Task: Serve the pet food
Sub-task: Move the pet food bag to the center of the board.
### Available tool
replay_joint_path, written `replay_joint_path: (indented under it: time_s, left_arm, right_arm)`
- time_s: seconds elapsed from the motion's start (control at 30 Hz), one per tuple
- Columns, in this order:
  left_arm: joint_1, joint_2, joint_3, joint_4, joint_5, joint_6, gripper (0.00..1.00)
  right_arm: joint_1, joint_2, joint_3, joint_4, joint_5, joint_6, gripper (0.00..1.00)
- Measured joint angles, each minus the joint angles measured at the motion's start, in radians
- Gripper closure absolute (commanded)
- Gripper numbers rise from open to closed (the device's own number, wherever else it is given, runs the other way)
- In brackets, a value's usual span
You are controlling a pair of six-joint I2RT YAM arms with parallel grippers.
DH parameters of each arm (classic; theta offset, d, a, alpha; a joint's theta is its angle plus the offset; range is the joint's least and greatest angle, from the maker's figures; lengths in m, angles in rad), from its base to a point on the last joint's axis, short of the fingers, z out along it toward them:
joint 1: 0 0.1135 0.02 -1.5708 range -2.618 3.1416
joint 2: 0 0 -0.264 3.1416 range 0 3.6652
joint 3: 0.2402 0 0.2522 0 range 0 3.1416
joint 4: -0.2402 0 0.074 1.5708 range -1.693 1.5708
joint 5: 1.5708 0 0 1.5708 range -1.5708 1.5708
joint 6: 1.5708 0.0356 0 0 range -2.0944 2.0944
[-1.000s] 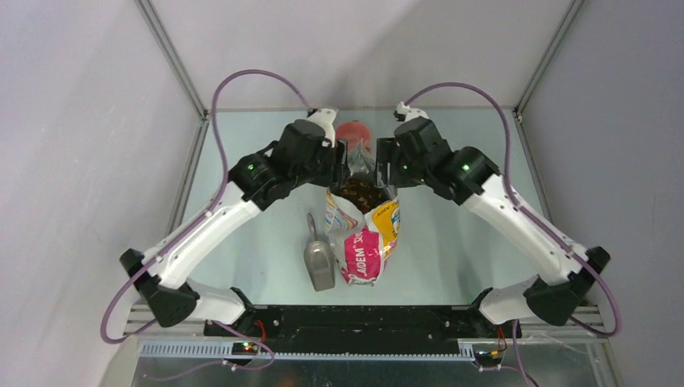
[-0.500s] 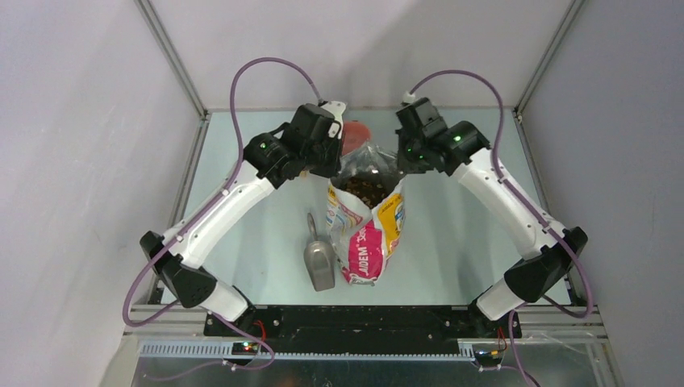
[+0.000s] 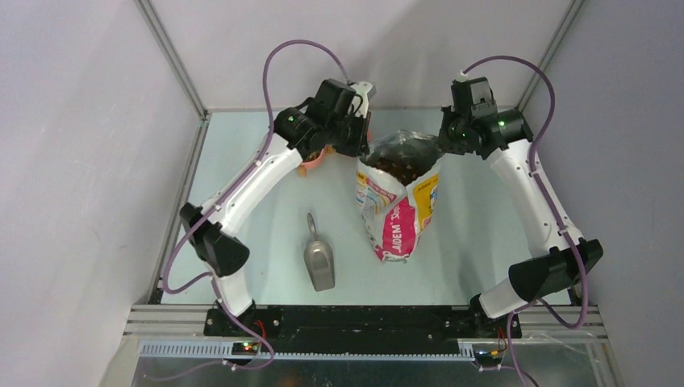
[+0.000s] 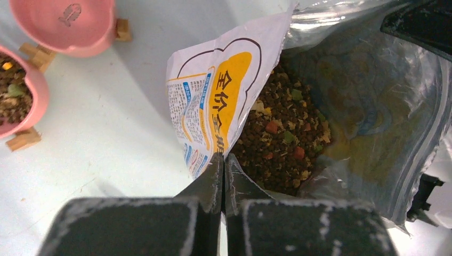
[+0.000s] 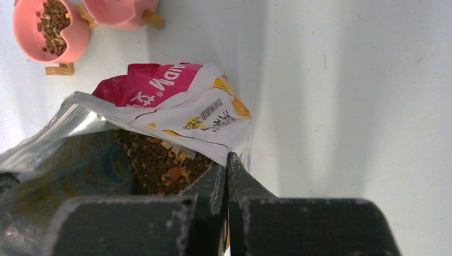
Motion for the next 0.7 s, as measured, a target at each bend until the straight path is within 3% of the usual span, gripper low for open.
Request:
replay_joint_path:
  time_s: [0.17,0.53,0.6,0.63,0.67,0.7]
  left_arm:
    - [0.034,0.085,0.079,0.031,0.098,-0.025,1.00]
    - [0.041,0.116,0.038,0.196,0.224,-0.060,0.97]
    - [0.038,0.116,0.022,0.218,0.225,-0.061,0.83]
    - [0.037,0.116,0.018,0.225,0.223,-0.060,0.70]
    - [0.036,0.116,0.017,0.230,0.221,-0.064,0.64]
    - [0.038,0.116,0.017,0.238,0.218,-0.064,0.57]
  right_arm:
    - [-0.032,0.000,0.032,-0.004,0.000,-0.051,1.00]
    - [-0.091,0.059,0.175,-0.032,0.005,-0.153,1.00]
    - [-0.095,0.071,0.190,-0.031,0.002,-0.167,0.98]
    - [-0.096,0.074,0.193,-0.030,-0.001,-0.170,0.88]
    - [-0.098,0.079,0.194,-0.028,-0.006,-0.171,0.82]
    - [-0.100,0.084,0.194,-0.026,-0.012,-0.168,0.68]
